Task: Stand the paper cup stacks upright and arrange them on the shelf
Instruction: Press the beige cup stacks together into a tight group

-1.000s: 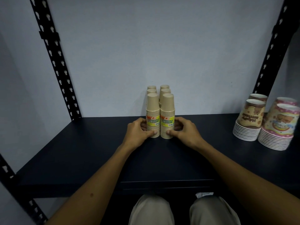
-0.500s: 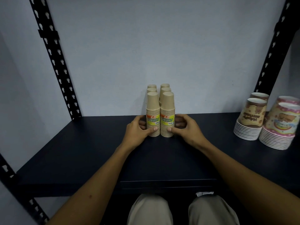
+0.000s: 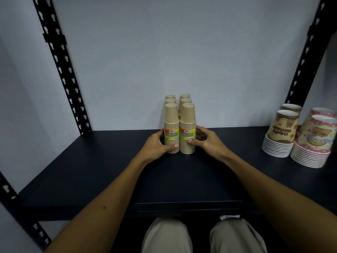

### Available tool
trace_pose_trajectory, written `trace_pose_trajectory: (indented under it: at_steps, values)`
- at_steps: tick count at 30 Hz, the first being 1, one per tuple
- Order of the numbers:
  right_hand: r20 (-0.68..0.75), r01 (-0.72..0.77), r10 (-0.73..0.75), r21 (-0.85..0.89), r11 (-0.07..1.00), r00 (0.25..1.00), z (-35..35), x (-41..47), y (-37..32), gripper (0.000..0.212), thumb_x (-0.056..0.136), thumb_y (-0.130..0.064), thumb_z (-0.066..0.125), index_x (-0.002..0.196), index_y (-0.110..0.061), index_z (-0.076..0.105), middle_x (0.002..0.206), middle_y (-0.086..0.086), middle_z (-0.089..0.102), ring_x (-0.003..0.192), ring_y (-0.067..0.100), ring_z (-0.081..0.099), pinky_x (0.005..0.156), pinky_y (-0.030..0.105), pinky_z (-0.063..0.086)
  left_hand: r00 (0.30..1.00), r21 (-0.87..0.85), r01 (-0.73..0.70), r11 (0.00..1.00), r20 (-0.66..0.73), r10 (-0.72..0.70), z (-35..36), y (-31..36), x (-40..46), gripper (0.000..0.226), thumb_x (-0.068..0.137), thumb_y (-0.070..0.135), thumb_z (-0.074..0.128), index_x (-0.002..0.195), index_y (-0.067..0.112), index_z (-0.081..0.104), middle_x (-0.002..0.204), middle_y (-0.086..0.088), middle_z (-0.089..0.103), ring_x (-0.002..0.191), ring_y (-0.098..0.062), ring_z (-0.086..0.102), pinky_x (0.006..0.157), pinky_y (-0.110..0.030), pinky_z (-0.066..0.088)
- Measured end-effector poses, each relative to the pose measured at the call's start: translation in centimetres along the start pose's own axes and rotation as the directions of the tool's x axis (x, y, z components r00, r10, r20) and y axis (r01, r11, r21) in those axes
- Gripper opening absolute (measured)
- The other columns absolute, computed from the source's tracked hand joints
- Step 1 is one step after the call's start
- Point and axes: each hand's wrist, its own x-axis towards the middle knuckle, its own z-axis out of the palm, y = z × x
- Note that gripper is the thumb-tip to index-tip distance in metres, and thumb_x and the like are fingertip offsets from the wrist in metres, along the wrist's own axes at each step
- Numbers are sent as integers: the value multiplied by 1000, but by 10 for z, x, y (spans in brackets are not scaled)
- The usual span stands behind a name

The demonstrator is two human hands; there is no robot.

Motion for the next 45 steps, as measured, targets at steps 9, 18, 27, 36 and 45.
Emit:
trace_pose_trajectory:
  at_steps: [9, 18, 27, 36, 45]
  values:
    - [-47, 41, -40, 20, 999, 998, 3, -2, 1, 60, 84, -13, 72, 139, -15, 47, 126, -8, 58, 112, 2, 56, 79, 13, 50, 999, -53, -6, 999, -35, 4, 1, -2, -2, 80, 68, 42, 84, 138, 22, 51, 133, 8, 60, 124, -9, 56, 108, -41, 44]
    - [-41, 67, -72, -112, 991, 997, 8, -8, 8, 58, 82, -17, 76, 136, -20, 52, 125, -9, 63, 116, 5, 58, 101, 27, 46, 998, -34, -20, 999, -58, 18, 5, -4, -9, 71, 76, 31, 81, 139, 20, 51, 133, 6, 61, 122, -9, 57, 106, -33, 45]
    - [-55, 83, -101, -263, 961, 993, 11, -11, 8, 61, 85, -18, 73, 139, -22, 46, 129, -7, 59, 112, 2, 53, 85, 9, 40, 993, 72, -56, 996, -96, 63, 9, -1, -13, 57, 80, 28, 78, 133, 18, 58, 127, 7, 65, 117, -5, 57, 103, -25, 44]
    - [-63, 80, -105, -313, 946, 993, 12, -14, 6, 59, 87, -19, 71, 139, -21, 45, 121, -13, 55, 109, 0, 50, 75, 1, 38, 993, 100, -46, 994, -100, 56, 9, -4, -11, 57, 82, 28, 76, 135, 18, 57, 128, 6, 65, 120, -8, 57, 105, -29, 44]
    - [-101, 117, -170, -396, 911, 980, 13, -14, 4, 45, 85, -23, 72, 126, -22, 56, 110, -3, 58, 92, 4, 58, 73, 10, 43, 993, 159, -69, 985, -79, 82, 11, -6, -12, 62, 87, 27, 71, 143, 18, 45, 136, 3, 59, 125, -12, 54, 106, -30, 42]
